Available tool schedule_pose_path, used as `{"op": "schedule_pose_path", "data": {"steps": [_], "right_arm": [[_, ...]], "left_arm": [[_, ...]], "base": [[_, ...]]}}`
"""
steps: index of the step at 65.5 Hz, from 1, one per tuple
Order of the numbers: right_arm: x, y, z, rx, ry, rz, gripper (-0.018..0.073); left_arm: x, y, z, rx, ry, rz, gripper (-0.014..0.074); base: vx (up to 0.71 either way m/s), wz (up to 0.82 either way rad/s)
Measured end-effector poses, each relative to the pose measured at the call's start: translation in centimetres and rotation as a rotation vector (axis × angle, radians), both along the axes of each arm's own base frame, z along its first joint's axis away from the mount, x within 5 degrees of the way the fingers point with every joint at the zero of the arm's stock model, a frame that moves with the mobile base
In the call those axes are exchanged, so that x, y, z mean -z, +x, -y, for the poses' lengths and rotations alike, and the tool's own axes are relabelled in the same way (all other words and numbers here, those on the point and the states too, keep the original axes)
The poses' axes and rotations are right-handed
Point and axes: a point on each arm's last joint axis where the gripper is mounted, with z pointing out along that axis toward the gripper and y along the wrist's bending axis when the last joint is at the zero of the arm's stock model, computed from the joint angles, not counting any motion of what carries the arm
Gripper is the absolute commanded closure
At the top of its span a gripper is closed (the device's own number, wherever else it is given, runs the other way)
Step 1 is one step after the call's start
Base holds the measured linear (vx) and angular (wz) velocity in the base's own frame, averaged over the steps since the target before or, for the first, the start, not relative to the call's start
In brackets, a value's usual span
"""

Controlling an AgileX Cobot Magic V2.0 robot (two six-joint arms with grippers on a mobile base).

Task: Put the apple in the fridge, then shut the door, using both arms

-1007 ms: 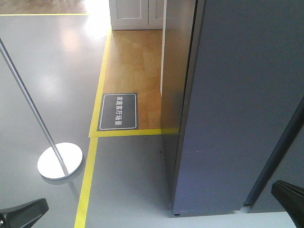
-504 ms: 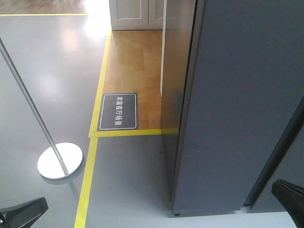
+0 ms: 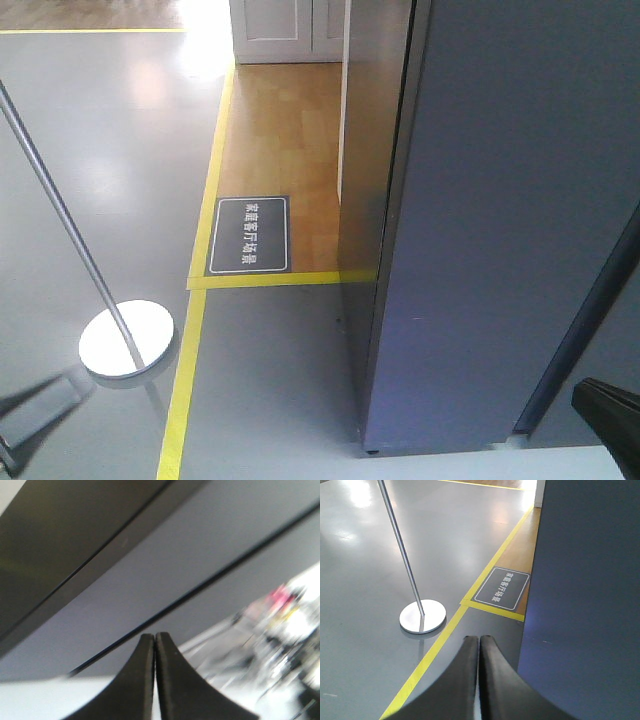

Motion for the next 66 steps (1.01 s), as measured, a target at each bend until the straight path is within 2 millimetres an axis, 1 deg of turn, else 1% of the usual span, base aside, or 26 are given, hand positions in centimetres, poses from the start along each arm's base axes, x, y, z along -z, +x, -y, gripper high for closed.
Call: {"op": "schedule_pose_path", "data": {"steps": [7, 12, 17, 24, 31, 35, 40, 45, 55, 63, 66], "right_arm": [[0.0, 0.0, 0.0, 0.0, 0.0, 0.0, 0.0562], [0.0, 0.0, 0.0, 0.0, 0.0, 0.0, 0.0562], [0.0, 0.0, 0.0, 0.0, 0.0, 0.0, 0.0562], [0.0, 0.0, 0.0, 0.0, 0.0, 0.0, 0.0562], [0.0, 0.0, 0.0, 0.0, 0.0, 0.0, 0.0562], [0.0, 0.0, 0.0, 0.0, 0.0, 0.0, 0.0562], [0.0, 0.0, 0.0, 0.0, 0.0, 0.0, 0.0562], [0.0, 0.0, 0.0, 0.001, 0.0, 0.001, 0.0562], [0.0, 0.0, 0.0, 0.001, 0.0, 0.001, 0.0562], [0.0, 0.0, 0.0, 0.001, 0.0, 0.001, 0.0562], [0.0, 0.0, 0.0, 0.001, 0.0, 0.001, 0.0562]], "left_arm": [[-0.8, 0.3, -0.4, -0.063, -0.155, 0.006, 0.0603], [-0.9, 0.4, -0.6, -0.091, -0.163, 0.02, 0.0603], [-0.9, 0.5, -0.8, -0.102, -0.07, 0.076, 0.0603], [-0.9, 0.7, -1.1, -0.126, 0.151, 0.213, 0.0603], [-0.4, 0.9, -2.2, -0.239, 0.353, 0.29, 0.0603], [0.3, 1.0, -3.0, -0.323, 0.429, 0.269, 0.0603], [1.2, 1.0, -4.0, -0.411, 0.473, 0.199, 0.0603], [1.8, 0.6, -4.3, -0.432, 0.533, 0.162, 0.0603], [2.3, -0.4, -4.7, -0.434, 0.652, 0.113, 0.0603], [2.7, -1.2, -5.0, -0.446, 0.705, 0.079, 0.0603], [2.7, -1.6, -5.0, -0.453, 0.72, 0.094, 0.0603]], "base": [[0.0, 0.0], [0.0, 0.0], [0.0, 0.0], [0.0, 0.0], [0.0, 0.0], [0.0, 0.0], [0.0, 0.0], [0.0, 0.0], [0.0, 0.0], [0.0, 0.0], [0.0, 0.0]]}}
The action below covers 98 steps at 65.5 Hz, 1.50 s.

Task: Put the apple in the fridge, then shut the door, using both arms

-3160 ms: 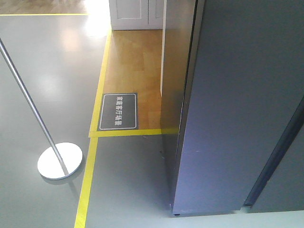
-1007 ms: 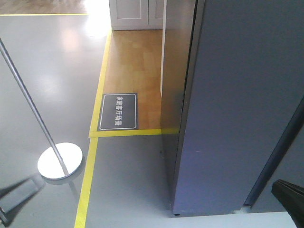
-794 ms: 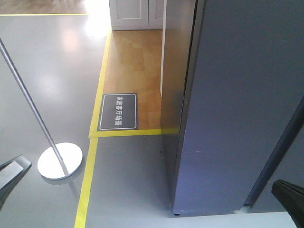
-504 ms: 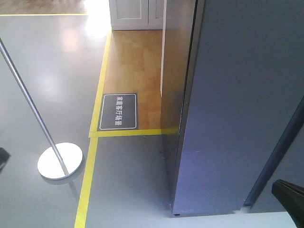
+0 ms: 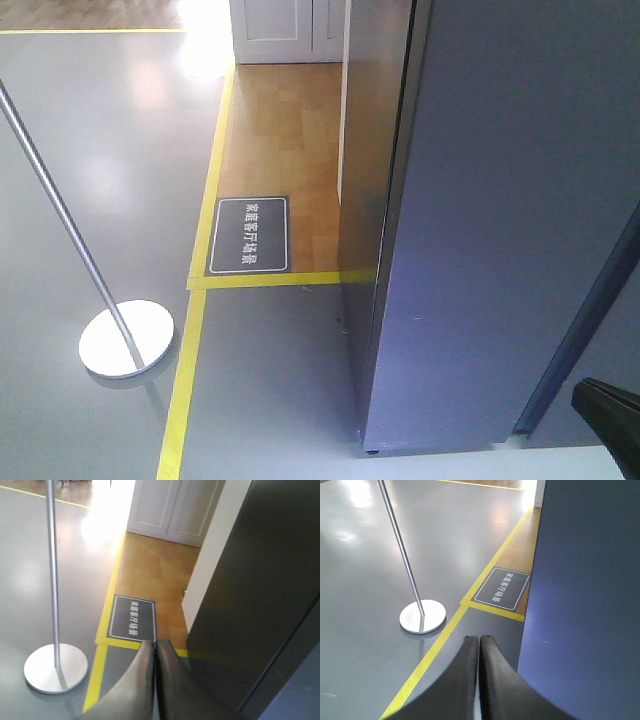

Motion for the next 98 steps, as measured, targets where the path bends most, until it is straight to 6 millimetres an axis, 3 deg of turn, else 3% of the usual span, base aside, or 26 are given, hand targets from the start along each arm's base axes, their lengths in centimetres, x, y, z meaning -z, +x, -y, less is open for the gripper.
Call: {"op": "schedule_pose_path", "data": {"steps": [20, 33, 55, 98], "right_arm": [[0.0, 0.0, 0.0, 0.0, 0.0, 0.0, 0.0562], [0.0, 0.0, 0.0, 0.0, 0.0, 0.0, 0.0562], [0.0, 0.0, 0.0, 0.0, 0.0, 0.0, 0.0562], [0.0, 0.0, 0.0, 0.0, 0.0, 0.0, 0.0562]], "left_arm": [[1.5, -2.3, -0.2, -0.019, 0.025, 0.077, 0.0603], [1.6, -2.9, -0.3, 0.002, 0.18, 0.09, 0.0603], [1.7, -3.0, -0.4, 0.019, 0.342, 0.082, 0.0603], [1.7, -3.0, -0.4, 0.02, 0.349, 0.082, 0.0603]], "base": [[0.0, 0.0], [0.0, 0.0], [0.0, 0.0], [0.0, 0.0]]}}
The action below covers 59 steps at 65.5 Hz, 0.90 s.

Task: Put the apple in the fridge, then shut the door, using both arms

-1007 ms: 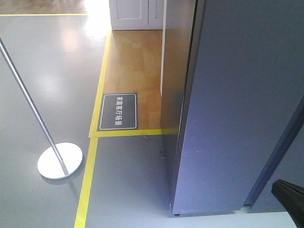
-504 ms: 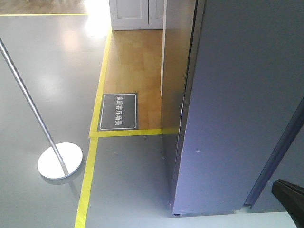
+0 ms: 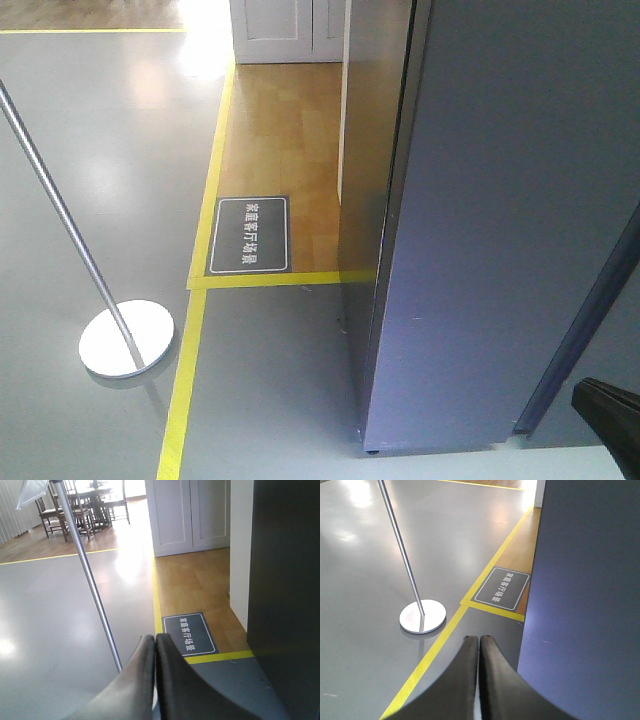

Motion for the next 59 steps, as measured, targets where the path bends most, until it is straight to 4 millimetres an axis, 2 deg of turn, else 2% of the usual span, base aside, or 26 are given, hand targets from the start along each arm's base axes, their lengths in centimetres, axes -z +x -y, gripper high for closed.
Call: {"op": "schedule_pose_path", "data": {"steps": [59], "right_arm": [[0.27, -0.07, 0.19, 0.018, -0.017, 0.016, 0.0562]], "left_arm": [[0.0, 0.0, 0.0, 0.0, 0.0, 0.0, 0.0603]], "base": [[0.0, 0.0]]}}
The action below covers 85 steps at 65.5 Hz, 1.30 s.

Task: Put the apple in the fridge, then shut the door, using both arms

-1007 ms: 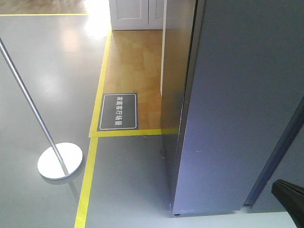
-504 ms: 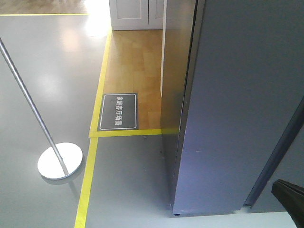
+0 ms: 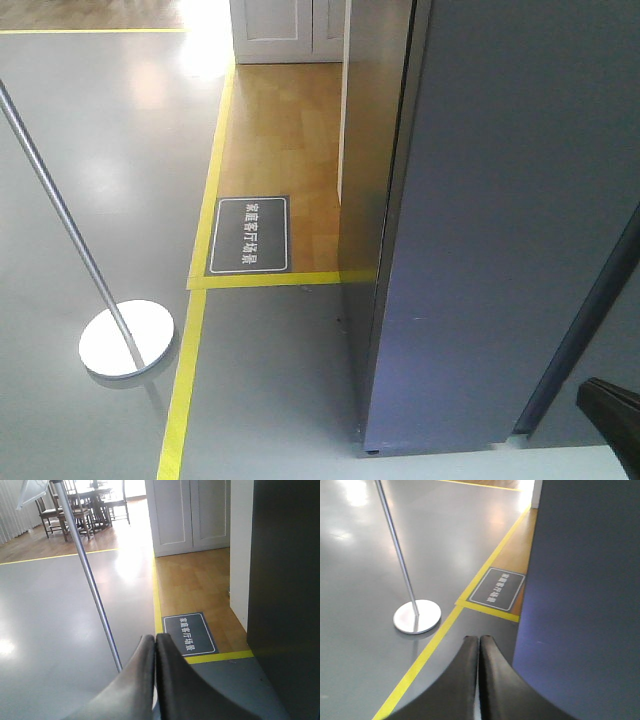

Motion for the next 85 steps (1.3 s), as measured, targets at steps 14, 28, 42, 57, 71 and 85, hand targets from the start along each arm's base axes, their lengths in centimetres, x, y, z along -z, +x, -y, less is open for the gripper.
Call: {"op": "schedule_pose_path", "data": {"steps": [14, 28, 42, 57, 71, 85], "right_arm": [[1.8, -0.9, 0.9, 0.106, 0.007, 0.093, 0.0562], [4.3, -2.2, 1.8, 0.215, 0.026, 0.146, 0.0562], [7.3, -2.0, 2.9, 0.375, 0.16, 0.104, 0.0562], [6.3, -1.8, 3.5, 0.427, 0.123, 0.244, 0.0562], [5.3, -1.8, 3.5, 0.411, 0.095, 0.368, 0.0562], [5.1, -1.8, 3.5, 0.408, 0.093, 0.381, 0.0562]], "left_arm": [[0.0, 0.0, 0.0, 0.0, 0.0, 0.0, 0.0603], [0.0, 0.0, 0.0, 0.0, 0.0, 0.0, 0.0603], [0.0, 0.0, 0.0, 0.0, 0.0, 0.0, 0.0603], [0.0, 0.0, 0.0, 0.0, 0.001, 0.0, 0.0603], [0.0, 0.0, 0.0, 0.0, 0.001, 0.0, 0.0603], [0.0, 0.0, 0.0, 0.0, 0.001, 0.0, 0.0603]], "base": [[0.0, 0.0], [0.0, 0.0], [0.0, 0.0], [0.0, 0.0], [0.0, 0.0], [0.0, 0.0]]}}
